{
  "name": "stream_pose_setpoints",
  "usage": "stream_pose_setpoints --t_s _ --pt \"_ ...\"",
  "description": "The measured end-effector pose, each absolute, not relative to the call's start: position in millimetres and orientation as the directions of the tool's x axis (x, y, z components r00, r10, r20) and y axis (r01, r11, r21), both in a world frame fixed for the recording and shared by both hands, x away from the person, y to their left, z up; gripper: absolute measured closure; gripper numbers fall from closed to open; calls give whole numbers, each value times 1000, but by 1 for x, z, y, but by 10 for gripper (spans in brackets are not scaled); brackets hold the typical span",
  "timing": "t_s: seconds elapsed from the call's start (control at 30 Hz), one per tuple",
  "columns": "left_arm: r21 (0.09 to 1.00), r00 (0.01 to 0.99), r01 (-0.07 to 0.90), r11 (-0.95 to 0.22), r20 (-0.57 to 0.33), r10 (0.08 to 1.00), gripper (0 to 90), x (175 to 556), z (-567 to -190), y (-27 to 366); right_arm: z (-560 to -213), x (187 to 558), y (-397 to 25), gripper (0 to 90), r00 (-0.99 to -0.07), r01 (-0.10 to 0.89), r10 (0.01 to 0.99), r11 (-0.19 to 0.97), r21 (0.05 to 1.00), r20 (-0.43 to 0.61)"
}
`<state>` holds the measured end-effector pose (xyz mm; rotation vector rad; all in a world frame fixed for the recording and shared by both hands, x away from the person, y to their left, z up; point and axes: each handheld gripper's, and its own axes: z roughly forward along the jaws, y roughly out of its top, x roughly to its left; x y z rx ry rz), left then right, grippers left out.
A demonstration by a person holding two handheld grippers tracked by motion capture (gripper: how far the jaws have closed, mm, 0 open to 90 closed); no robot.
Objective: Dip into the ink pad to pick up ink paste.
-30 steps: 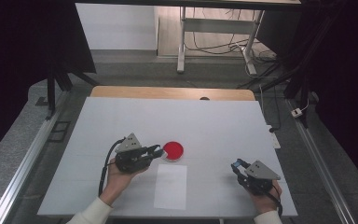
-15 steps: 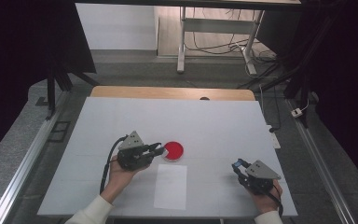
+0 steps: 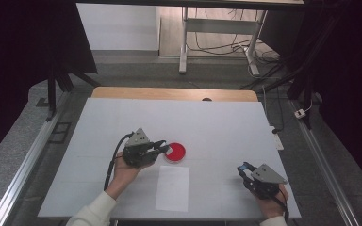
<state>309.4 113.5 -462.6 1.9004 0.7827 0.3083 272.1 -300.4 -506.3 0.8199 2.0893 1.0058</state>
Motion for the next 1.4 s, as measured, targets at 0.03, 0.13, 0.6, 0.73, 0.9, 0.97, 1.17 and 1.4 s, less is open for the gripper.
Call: stream_pose_setpoints --t_s 0.03,0.13,0.6,0.73,0.9,0.97,1.17,1.4 --pt "881 755 384 -278 -126 643 753 310 -463 114 -507 272 -300 649 -581 244 759 507 827 -294" --pt "877 754 382 -292 -113 647 753 313 -463 113 -507 272 -300 648 -582 246 758 508 825 -293" --pt "861 751 388 -328 -89 654 753 336 -468 100 -506 273 -300 649 -582 246 759 507 826 -293" --pt "852 747 398 -340 -86 659 753 343 -473 98 -506 273 -299 649 -584 243 756 509 825 -295" --pt "837 748 414 -357 -90 658 753 352 -480 94 -507 273 -299 649 -586 246 754 514 822 -296" --pt "832 750 418 -364 -90 655 753 354 -483 91 -507 273 -299 648 -587 246 754 514 822 -296" --pt "813 760 420 -404 -71 646 753 357 -487 85 -507 273 -299 649 -588 243 753 513 823 -296" --pt "796 763 434 -422 -76 641 753 361 -491 83 -507 273 -299 648 -588 241 753 511 825 -295"
